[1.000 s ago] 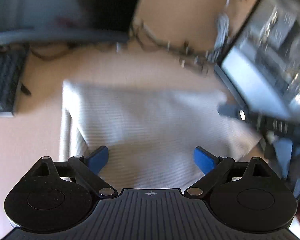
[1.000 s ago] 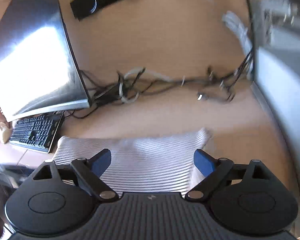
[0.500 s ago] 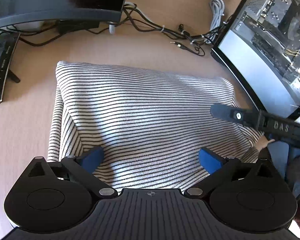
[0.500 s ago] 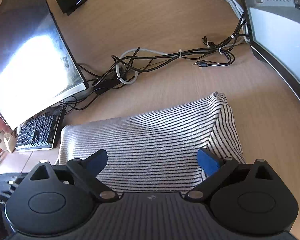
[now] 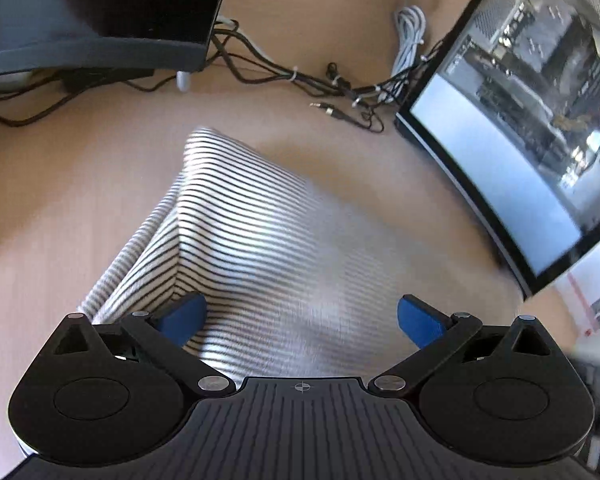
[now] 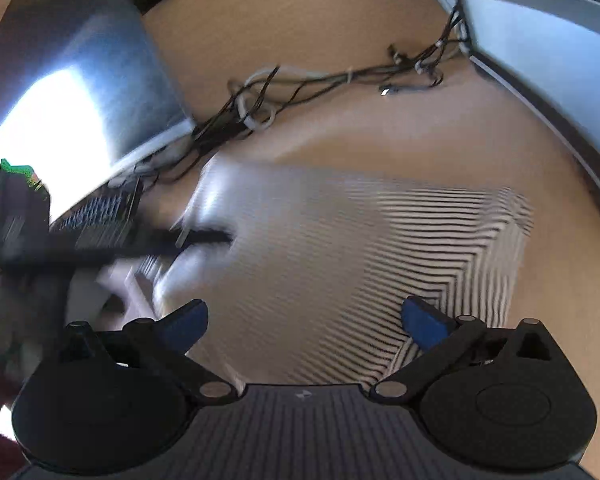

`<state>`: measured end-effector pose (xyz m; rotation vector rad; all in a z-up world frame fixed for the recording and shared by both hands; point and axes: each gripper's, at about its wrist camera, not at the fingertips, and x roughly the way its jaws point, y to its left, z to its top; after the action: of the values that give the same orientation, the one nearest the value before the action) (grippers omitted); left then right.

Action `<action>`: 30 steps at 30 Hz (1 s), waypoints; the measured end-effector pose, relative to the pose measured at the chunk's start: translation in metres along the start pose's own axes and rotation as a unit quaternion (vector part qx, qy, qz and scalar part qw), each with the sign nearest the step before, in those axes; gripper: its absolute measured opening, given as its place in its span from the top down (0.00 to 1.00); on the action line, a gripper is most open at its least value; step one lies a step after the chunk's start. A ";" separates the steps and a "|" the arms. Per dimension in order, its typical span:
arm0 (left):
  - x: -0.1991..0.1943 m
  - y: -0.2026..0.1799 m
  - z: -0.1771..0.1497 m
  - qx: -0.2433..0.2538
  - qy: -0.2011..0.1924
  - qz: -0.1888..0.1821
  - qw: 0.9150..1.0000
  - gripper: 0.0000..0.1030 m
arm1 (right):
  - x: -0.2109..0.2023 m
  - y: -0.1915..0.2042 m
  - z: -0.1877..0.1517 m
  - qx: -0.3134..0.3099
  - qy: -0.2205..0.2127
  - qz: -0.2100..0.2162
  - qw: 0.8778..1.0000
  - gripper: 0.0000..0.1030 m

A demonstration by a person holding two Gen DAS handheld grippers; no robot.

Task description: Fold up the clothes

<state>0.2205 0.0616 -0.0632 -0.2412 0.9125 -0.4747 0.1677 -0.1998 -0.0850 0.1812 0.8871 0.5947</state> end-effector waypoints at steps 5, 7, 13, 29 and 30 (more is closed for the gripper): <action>0.026 -0.005 0.029 0.007 0.009 -0.001 1.000 0.00 | 0.007 0.031 -0.007 -0.037 0.035 0.013 0.999 0.00; 0.034 -0.013 0.035 0.028 0.015 0.008 0.999 0.00 | 0.009 0.041 -0.007 -0.060 0.044 0.017 0.997 0.00; 0.009 -0.020 0.026 0.032 0.014 -0.001 0.999 0.00 | -0.030 0.027 0.015 -0.096 -0.028 -0.048 0.994 0.00; -0.016 -0.040 -0.036 0.023 0.085 -0.100 0.991 0.32 | 0.014 -0.020 0.018 -0.095 -0.020 -0.205 0.974 0.46; -0.015 -0.037 -0.034 0.024 0.085 -0.103 0.991 0.32 | 0.011 -0.020 0.014 -0.085 -0.023 -0.208 0.974 0.46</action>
<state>0.1746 0.0361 -0.0584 -0.2550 1.0470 -0.7162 0.1920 -0.2087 -0.0919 -0.1447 0.7954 0.2704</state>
